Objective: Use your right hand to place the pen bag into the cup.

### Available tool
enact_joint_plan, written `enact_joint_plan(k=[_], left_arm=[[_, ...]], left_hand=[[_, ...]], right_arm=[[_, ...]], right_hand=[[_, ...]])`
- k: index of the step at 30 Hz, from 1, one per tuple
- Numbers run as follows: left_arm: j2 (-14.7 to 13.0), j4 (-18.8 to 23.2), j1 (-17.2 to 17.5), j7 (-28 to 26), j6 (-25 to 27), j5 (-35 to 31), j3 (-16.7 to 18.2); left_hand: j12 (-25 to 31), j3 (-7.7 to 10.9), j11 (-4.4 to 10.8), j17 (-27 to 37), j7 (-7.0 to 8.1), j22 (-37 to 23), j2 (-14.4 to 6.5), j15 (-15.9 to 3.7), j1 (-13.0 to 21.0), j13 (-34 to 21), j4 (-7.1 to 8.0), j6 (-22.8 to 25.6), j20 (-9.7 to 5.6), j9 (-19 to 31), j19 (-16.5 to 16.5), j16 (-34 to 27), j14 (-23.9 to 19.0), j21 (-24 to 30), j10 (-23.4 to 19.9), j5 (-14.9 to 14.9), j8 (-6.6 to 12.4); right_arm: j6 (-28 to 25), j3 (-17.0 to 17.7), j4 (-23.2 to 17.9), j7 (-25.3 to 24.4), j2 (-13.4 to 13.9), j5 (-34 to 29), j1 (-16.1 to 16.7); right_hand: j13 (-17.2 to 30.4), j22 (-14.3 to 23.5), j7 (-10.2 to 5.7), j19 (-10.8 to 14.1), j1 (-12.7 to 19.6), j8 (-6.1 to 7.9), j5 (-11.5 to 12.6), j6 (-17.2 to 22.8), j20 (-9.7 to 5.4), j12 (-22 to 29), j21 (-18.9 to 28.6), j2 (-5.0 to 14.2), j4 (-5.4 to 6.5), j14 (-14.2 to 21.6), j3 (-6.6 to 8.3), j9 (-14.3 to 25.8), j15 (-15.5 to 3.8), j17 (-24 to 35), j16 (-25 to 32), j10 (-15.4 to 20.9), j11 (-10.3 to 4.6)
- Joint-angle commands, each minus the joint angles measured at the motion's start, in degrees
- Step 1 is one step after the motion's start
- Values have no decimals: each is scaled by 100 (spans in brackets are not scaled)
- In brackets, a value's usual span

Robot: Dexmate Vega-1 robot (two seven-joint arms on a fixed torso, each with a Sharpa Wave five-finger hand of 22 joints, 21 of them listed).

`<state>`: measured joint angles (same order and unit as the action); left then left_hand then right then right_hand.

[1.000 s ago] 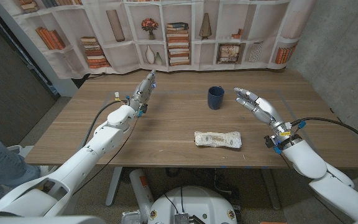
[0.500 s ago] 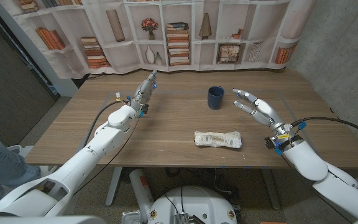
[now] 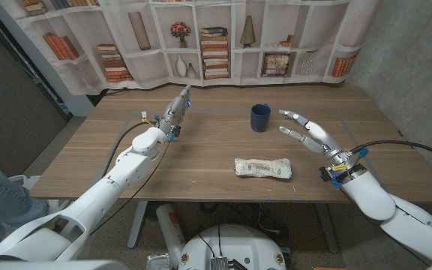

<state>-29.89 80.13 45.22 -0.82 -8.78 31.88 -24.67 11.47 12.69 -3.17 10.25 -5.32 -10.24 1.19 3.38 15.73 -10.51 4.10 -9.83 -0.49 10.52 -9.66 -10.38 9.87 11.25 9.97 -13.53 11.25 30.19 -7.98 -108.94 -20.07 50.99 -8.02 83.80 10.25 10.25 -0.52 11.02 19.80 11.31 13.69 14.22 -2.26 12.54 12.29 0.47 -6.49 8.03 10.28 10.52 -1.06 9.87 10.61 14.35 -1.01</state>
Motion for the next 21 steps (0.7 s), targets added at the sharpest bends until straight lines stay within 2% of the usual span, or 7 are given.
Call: enact_joint_plan(k=[1,21], left_arm=[[17,-9,1,-9,-12,-2,-6],[-41,9,10,11,21,18,29]], left_hand=[[24,-17,37,15,22,-26,15,-48,74,-20,0,18,20,30,-709,-34,437,30,70,16,14],[23,-30,42,15,36,-26,5,-52,84,-20,-1,18,46,31,-711,-33,439,31,72,23,12]], right_arm=[[-437,-78,-208,-282,254,-389,48],[-982,-342,-480,-517,623,-743,-50]], right_hand=[[17,10,-45,51,59,8,14,26,-158,-13,-7,-19,-40,45,29,19,4,18,11,24,-45],[18,9,-69,70,139,-6,34,-7,-171,-25,-18,-36,-91,58,46,20,-21,18,3,16,-86]])
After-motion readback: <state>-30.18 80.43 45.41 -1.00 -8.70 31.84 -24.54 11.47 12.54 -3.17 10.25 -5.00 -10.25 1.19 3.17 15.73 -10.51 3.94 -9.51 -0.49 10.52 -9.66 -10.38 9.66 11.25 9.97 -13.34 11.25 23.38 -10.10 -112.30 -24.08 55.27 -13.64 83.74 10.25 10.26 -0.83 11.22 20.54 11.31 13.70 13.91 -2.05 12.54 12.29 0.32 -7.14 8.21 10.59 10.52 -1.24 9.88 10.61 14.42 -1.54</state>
